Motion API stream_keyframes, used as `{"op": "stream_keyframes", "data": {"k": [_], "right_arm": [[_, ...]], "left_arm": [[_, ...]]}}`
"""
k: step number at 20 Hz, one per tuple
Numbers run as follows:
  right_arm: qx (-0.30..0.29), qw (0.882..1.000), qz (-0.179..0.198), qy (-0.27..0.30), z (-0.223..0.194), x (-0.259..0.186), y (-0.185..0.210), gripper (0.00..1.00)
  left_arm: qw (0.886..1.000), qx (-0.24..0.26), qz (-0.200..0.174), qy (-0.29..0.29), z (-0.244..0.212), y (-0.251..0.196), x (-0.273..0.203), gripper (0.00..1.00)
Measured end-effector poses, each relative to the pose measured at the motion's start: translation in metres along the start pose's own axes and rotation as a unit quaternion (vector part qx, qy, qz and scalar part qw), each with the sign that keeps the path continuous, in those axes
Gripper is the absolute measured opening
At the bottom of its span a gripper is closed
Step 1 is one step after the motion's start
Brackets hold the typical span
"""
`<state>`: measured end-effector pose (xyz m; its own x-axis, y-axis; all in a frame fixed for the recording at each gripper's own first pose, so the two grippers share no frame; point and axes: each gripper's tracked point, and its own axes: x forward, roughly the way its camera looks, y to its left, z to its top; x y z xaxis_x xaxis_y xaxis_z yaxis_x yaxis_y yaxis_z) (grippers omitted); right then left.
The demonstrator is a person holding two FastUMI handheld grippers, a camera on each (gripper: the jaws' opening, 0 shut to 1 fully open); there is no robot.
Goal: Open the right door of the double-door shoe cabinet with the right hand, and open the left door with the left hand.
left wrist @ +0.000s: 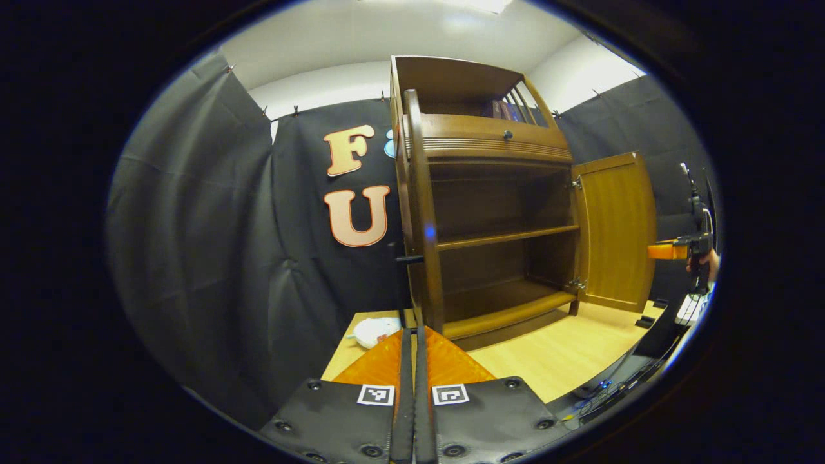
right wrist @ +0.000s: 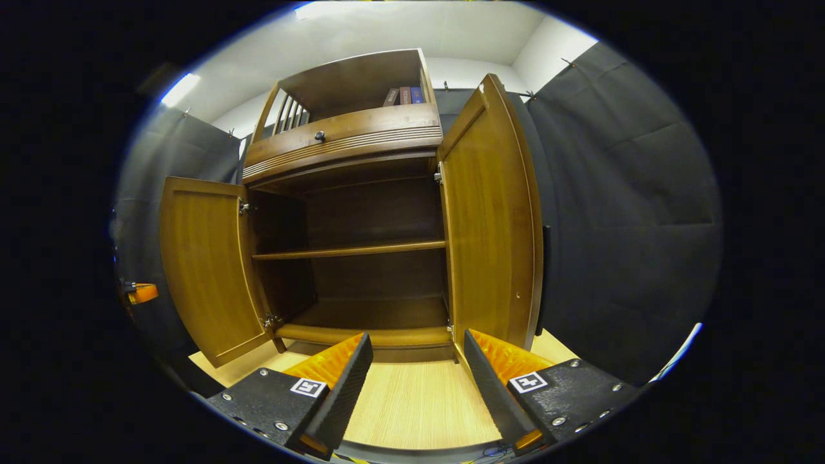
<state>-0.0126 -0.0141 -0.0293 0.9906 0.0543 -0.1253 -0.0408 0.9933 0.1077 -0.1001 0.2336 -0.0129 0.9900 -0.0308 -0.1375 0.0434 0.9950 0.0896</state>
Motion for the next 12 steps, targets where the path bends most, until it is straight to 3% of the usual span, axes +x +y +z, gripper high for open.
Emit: {"op": "stream_keyframes", "data": {"k": [2,5,7,11,12], "right_arm": [[0.001,1.000,0.011,-0.004,0.003,0.006,0.003,0.88],[-0.005,1.000,0.021,-0.005,0.004,0.008,0.003,0.88],[-0.016,1.000,0.022,-0.002,0.004,0.008,0.000,0.88],[-0.030,0.999,0.022,-0.010,0.017,0.007,-0.011,0.88],[-0.029,0.999,0.022,-0.014,0.021,0.006,-0.013,0.88]], "left_arm": [[1.000,-0.005,0.016,-0.009,0.014,-0.023,0.006,0.07],[0.997,-0.061,0.043,-0.031,0.034,-0.055,0.027,0.08],[0.995,-0.081,0.038,-0.053,0.051,-0.081,0.045,0.08],[0.993,-0.109,0.025,-0.039,0.045,-0.121,0.080,0.09],[0.993,-0.114,0.026,-0.033,0.042,-0.126,0.088,0.17]]}}
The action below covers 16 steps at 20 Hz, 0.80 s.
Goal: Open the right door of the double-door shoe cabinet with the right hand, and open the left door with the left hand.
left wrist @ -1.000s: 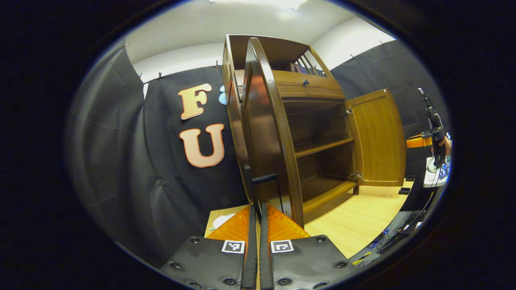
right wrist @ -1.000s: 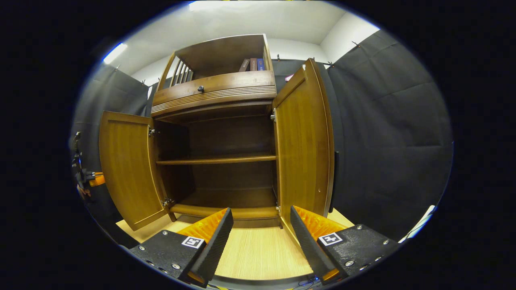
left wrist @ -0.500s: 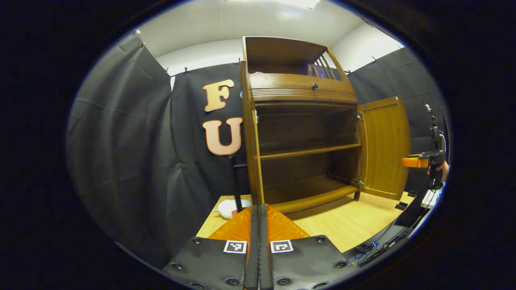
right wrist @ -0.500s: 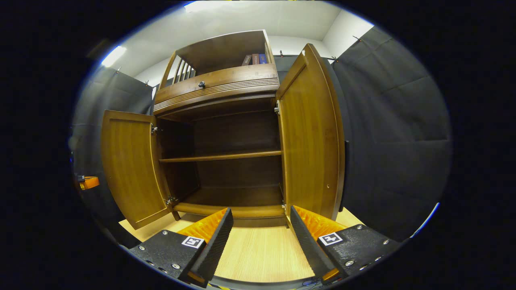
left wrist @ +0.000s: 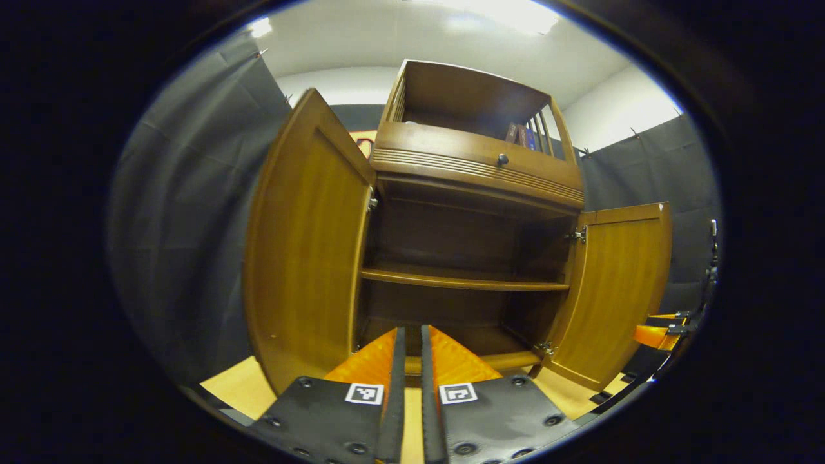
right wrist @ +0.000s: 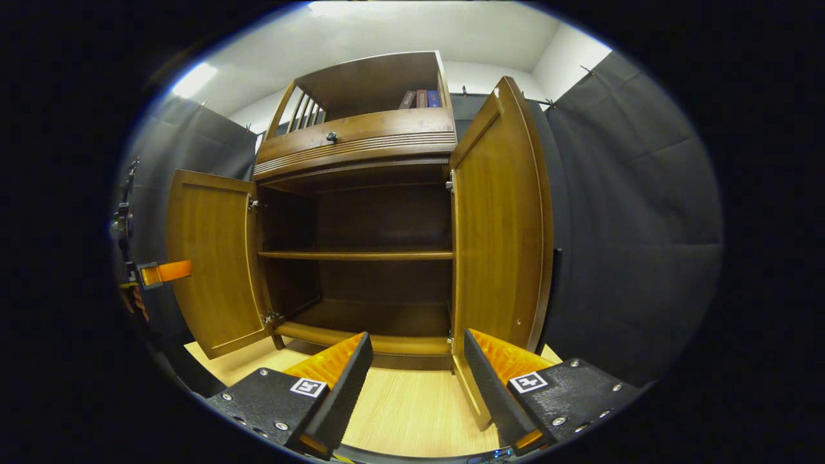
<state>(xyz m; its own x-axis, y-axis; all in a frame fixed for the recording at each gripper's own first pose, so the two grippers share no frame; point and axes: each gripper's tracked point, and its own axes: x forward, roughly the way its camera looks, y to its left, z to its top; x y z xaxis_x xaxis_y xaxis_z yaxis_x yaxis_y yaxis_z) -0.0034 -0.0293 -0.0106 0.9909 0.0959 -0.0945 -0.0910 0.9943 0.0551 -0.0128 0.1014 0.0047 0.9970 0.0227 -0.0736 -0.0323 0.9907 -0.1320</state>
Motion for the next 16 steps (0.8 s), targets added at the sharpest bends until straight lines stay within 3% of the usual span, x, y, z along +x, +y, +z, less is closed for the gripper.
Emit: {"op": "stream_keyframes", "data": {"k": [1,2,3,4,6,9,10,12,16], "right_arm": [[0.002,1.000,0.000,-0.004,0.003,-0.001,-0.003,0.88],[0.004,1.000,0.001,-0.008,0.006,-0.001,-0.005,0.88],[0.006,1.000,0.001,-0.010,0.009,-0.002,-0.007,0.88],[0.009,1.000,0.001,-0.009,0.010,-0.002,-0.008,0.91],[0.015,1.000,0.005,-0.017,0.016,-0.003,-0.009,0.88],[0.017,1.000,0.009,-0.020,0.016,-0.004,-0.011,0.88],[0.019,1.000,0.010,-0.020,0.016,-0.005,-0.012,0.94],[0.022,0.999,0.011,-0.021,0.017,-0.005,-0.014,0.94],[0.020,1.000,0.005,-0.021,0.016,-0.004,-0.019,0.94]], "left_arm": [[1.000,-0.001,0.004,0.002,-0.004,-0.004,0.007,0.23],[1.000,0.004,0.006,0.008,-0.009,-0.009,0.011,0.36],[1.000,0.012,0.009,0.016,-0.016,-0.013,0.013,0.27],[1.000,0.018,0.012,0.022,-0.021,-0.016,0.015,0.34],[0.999,0.021,0.013,0.022,-0.025,-0.025,0.018,0.57],[0.999,0.026,0.029,0.011,-0.025,-0.030,0.020,0.75],[0.999,0.025,0.038,0.006,-0.021,-0.029,0.021,0.81],[0.999,0.022,0.046,0.001,-0.022,-0.031,0.023,0.94],[0.998,0.031,0.052,-0.005,-0.020,-0.031,0.022,0.94]]}}
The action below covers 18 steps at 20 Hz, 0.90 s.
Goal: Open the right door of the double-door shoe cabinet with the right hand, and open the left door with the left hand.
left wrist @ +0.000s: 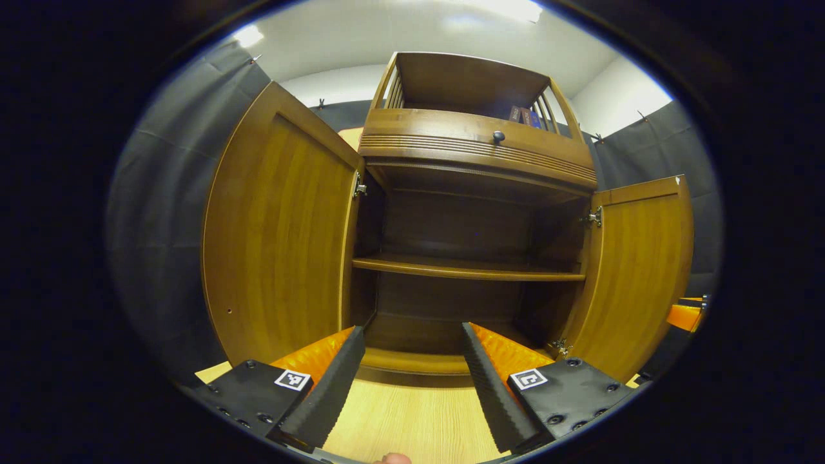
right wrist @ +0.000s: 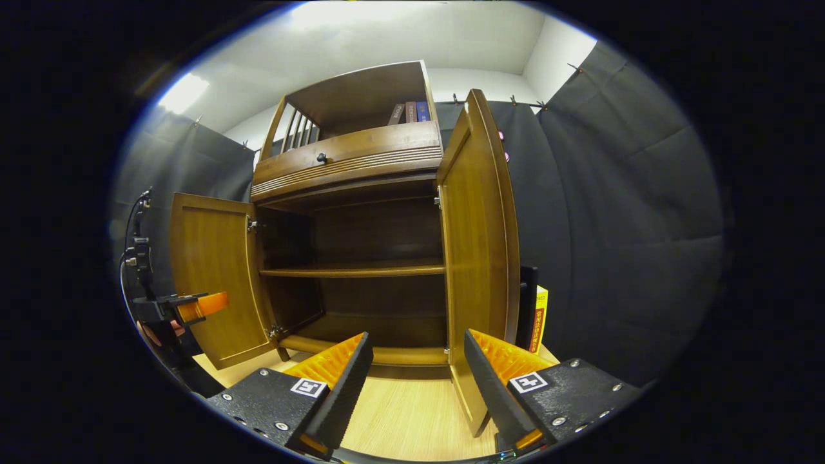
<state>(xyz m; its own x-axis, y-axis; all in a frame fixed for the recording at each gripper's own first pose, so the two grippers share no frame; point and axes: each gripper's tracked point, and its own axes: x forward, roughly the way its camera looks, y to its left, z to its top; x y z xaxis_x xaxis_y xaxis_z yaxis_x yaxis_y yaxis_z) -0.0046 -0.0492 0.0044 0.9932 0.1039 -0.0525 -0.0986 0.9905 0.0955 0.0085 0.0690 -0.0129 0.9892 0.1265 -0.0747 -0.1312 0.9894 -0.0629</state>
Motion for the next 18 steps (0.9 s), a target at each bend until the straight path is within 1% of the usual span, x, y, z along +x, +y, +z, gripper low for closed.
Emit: {"op": "stream_keyframes", "data": {"k": [3,4,7,10,11,18], "right_arm": [[0.014,1.000,0.001,-0.001,0.000,-0.002,0.002,0.94],[0.019,1.000,-0.001,-0.004,0.002,-0.002,0.001,0.88],[0.010,1.000,-0.010,-0.006,0.002,-0.005,-0.002,0.88],[0.007,1.000,-0.018,0.000,-0.004,-0.005,-0.007,0.88],[0.009,1.000,-0.020,0.001,-0.005,-0.006,-0.008,0.94],[0.005,1.000,-0.024,-0.001,-0.005,-0.003,-0.007,0.94]], "left_arm": [[1.000,0.008,-0.003,-0.004,0.000,-0.002,-0.001,0.94],[1.000,0.011,-0.003,-0.005,0.000,-0.003,-0.001,0.94],[1.000,0.026,0.000,-0.010,0.001,-0.002,-0.001,0.94],[0.999,0.028,-0.007,-0.017,0.004,-0.006,0.000,0.94],[0.999,0.029,-0.006,-0.019,0.006,-0.006,0.001,0.94],[0.999,0.034,-0.008,-0.023,0.008,-0.006,0.004,0.94]]}}
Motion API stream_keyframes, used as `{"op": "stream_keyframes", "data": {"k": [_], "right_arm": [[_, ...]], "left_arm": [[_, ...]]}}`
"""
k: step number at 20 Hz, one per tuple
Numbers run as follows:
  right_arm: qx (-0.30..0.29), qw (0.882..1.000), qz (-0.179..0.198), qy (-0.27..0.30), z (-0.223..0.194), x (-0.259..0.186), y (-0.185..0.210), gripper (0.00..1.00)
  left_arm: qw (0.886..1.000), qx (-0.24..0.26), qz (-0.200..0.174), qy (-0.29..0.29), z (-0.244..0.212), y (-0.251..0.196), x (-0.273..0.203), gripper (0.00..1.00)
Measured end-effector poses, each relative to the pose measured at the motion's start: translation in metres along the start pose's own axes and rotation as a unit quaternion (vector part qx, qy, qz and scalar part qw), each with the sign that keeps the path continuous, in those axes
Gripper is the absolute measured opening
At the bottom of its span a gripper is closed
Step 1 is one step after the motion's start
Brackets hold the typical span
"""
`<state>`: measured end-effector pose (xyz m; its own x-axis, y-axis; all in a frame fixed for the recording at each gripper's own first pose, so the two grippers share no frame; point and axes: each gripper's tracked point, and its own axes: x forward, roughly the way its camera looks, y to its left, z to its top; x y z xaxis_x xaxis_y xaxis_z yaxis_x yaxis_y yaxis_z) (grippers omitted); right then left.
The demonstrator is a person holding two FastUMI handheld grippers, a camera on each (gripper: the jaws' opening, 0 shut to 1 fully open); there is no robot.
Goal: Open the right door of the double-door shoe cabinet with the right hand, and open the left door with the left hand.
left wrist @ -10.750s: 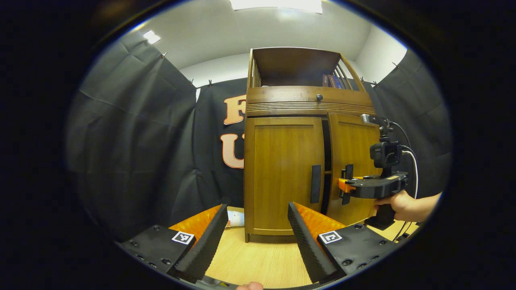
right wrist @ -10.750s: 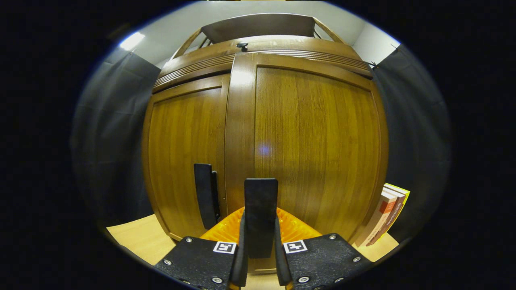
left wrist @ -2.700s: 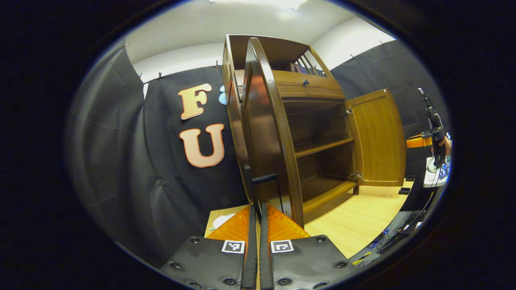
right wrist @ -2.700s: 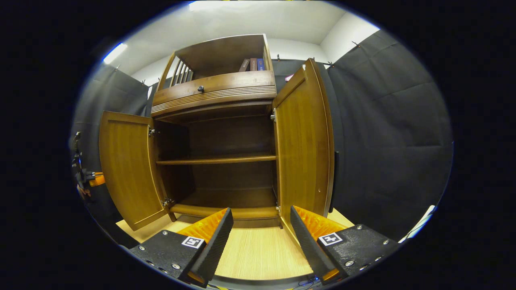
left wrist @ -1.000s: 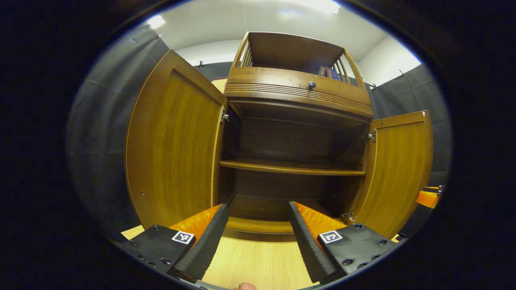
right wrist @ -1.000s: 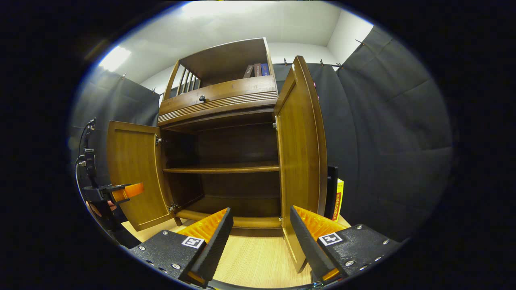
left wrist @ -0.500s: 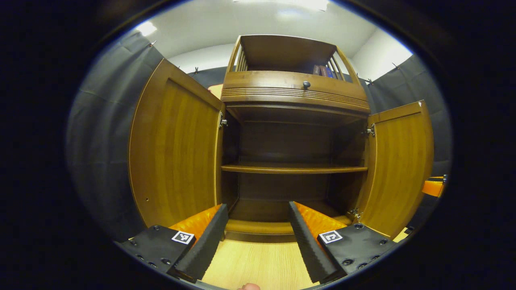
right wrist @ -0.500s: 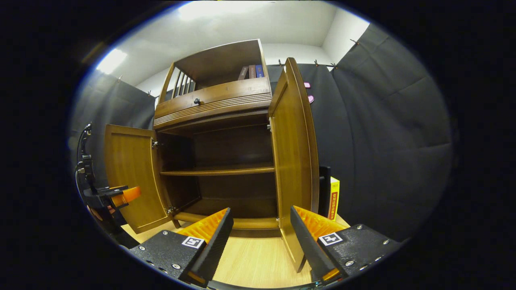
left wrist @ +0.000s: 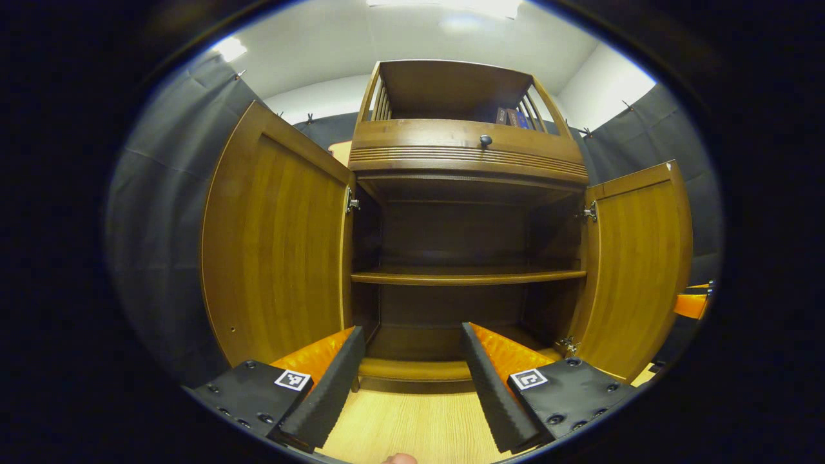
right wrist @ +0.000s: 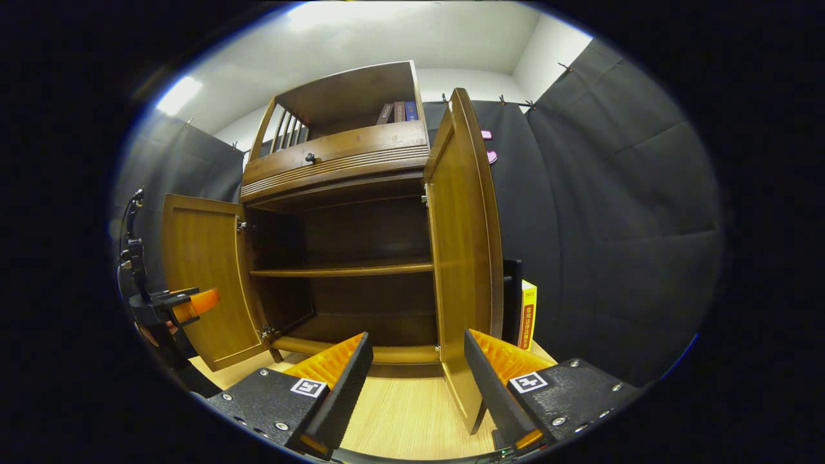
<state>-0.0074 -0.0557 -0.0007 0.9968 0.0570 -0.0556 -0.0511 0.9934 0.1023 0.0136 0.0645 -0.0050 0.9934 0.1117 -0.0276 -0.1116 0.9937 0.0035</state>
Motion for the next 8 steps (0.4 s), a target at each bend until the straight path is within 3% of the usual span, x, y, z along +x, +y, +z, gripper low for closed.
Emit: {"op": "stream_keyframes", "data": {"k": [8], "right_arm": [[-0.008,1.000,0.006,0.003,-0.0035,0.0046,0.0071,0.94]], "left_arm": [[1.000,0.011,-0.002,0.002,-0.0024,0.0004,0.0020,0.94]]}}
